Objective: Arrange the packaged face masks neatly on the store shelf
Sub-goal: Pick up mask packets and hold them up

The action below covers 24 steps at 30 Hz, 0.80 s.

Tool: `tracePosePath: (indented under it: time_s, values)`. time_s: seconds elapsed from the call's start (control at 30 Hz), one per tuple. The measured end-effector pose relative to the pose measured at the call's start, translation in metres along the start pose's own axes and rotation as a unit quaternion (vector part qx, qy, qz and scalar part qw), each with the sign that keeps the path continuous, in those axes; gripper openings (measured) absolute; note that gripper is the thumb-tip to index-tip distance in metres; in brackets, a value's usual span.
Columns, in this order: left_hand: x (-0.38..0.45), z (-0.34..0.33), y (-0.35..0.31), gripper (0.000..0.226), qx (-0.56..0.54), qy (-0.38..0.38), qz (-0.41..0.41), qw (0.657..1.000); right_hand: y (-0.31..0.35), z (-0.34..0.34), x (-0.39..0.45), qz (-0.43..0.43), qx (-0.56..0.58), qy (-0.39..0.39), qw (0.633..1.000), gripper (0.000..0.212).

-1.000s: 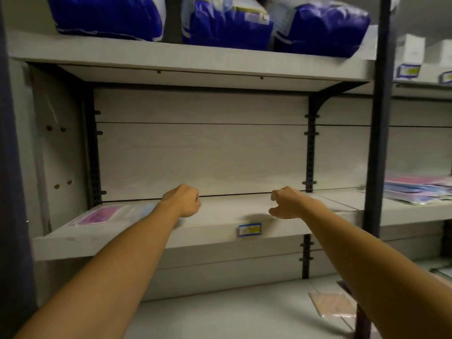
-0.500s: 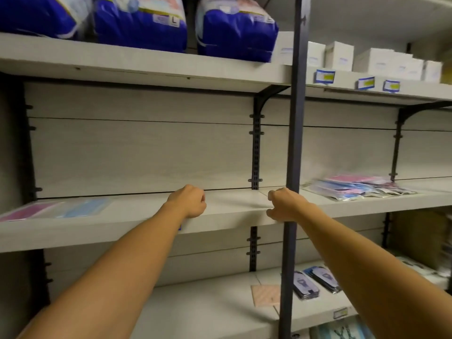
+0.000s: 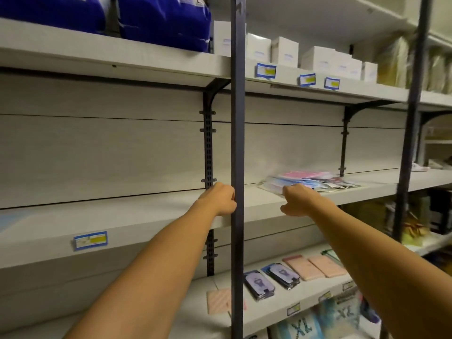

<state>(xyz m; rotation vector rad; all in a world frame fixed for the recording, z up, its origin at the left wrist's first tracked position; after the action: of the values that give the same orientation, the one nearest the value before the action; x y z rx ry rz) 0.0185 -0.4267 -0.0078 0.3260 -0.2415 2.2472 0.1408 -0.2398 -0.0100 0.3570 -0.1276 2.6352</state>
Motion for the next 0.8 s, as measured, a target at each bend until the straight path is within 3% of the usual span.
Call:
tracePosePath:
  time_s: [0.2,0.27,0.5,0.7,0.8]
  values:
    - [0.038,0.001,-0.042,0.015,0.056,-0.136,0.072,0.987,-0.074,-0.016,0.03,-0.038,-0.028,0.013,0.999,0.026]
    - [0.046,0.001,-0.046,0.016,0.086,-0.15,0.108,0.979,-0.098,-0.022,0.042,-0.048,-0.026,0.015,0.998,0.027]
    - [0.07,0.0,-0.07,0.007,0.181,-0.016,0.161,0.97,-0.145,-0.035,0.09,-0.065,0.004,0.007,0.998,0.032]
    - [0.102,-0.021,-0.121,0.004,0.134,-0.012,0.018,0.991,-0.17,-0.038,0.117,-0.057,0.025,-0.005,0.998,0.026]
    - [0.124,-0.029,-0.133,0.009,0.139,-0.033,-0.006,0.99,-0.187,-0.034,0.127,-0.053,0.032,-0.015,0.998,0.03]
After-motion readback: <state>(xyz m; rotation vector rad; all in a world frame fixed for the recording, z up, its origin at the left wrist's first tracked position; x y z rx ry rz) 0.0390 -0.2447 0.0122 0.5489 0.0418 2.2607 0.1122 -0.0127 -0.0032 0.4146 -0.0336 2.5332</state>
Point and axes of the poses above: each hand's wrist, its own x-axis towards the middle knuckle, its own z-axis out of the back of the hand, y = z × x, the point moved 4 cm from there along x, towards the middle knuckle, and after that the axes turned 2 degrees about x, right-handed, at the moved point
